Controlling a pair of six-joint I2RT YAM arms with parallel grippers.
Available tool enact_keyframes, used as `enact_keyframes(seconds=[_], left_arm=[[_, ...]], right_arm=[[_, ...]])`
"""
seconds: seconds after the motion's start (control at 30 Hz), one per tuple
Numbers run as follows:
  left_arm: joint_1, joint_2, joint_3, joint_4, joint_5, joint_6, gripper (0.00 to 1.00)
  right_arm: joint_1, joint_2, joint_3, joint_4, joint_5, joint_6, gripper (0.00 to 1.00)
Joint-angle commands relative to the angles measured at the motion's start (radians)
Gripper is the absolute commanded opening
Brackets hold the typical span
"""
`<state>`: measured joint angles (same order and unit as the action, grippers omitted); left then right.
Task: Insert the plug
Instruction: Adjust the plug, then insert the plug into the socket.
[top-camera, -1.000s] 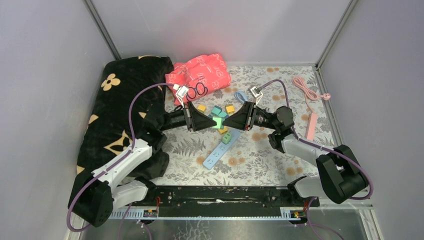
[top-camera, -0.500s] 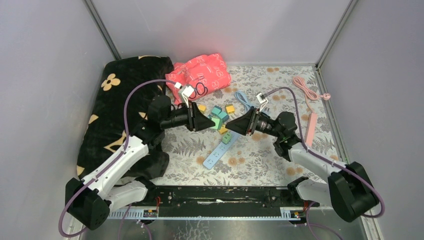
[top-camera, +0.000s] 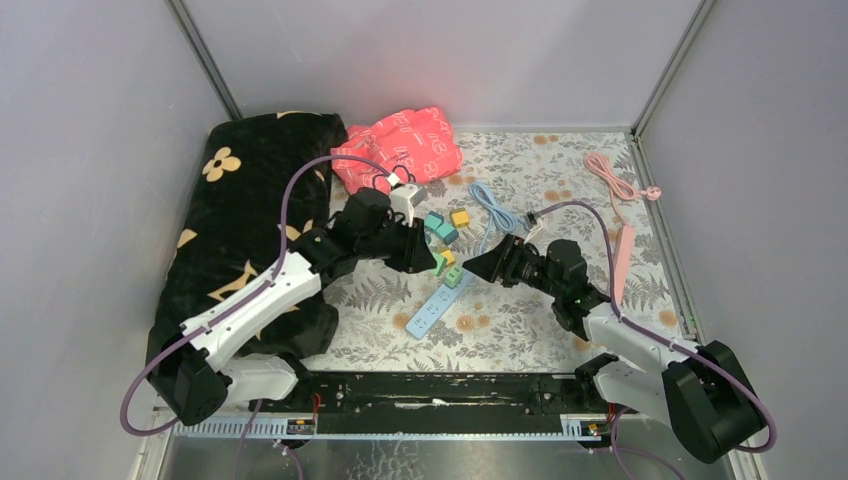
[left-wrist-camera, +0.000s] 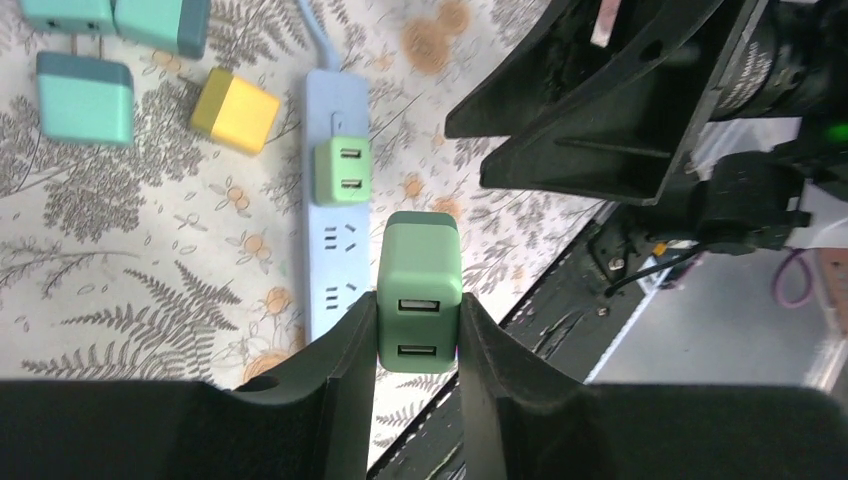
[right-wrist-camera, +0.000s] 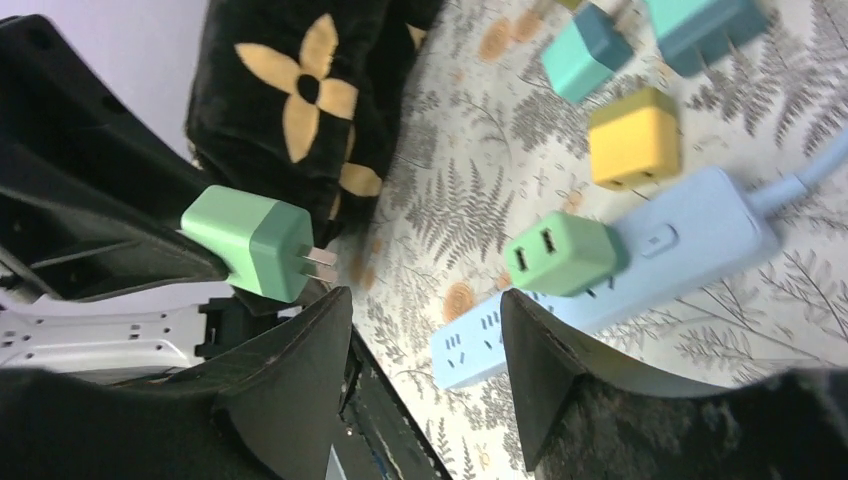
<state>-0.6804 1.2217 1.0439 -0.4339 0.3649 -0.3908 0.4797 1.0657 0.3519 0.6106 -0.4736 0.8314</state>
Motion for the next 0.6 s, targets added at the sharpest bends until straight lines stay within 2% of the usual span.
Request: enact_keyframes(seconds=[0.0,0.17,0.57], left_arm=[[-0.046,0.034,0.049,-0.108,-0.130,0.053,0.00],[-0.090,0.102,0.067,-0.149,-0.189,0.057,0.00],[-0.161,0.247,0.128,-0.202,-0.262,0.064,0.00]], right_arm=[[0.011,0.017,-0.027,-0.006,0.090,-0.005,0.64],[0.012,0.087,-0.062,0.050,0.105,0.024,0.62],[0.028,0.317,-0.086,0.225,0.107,0.093,0.51]])
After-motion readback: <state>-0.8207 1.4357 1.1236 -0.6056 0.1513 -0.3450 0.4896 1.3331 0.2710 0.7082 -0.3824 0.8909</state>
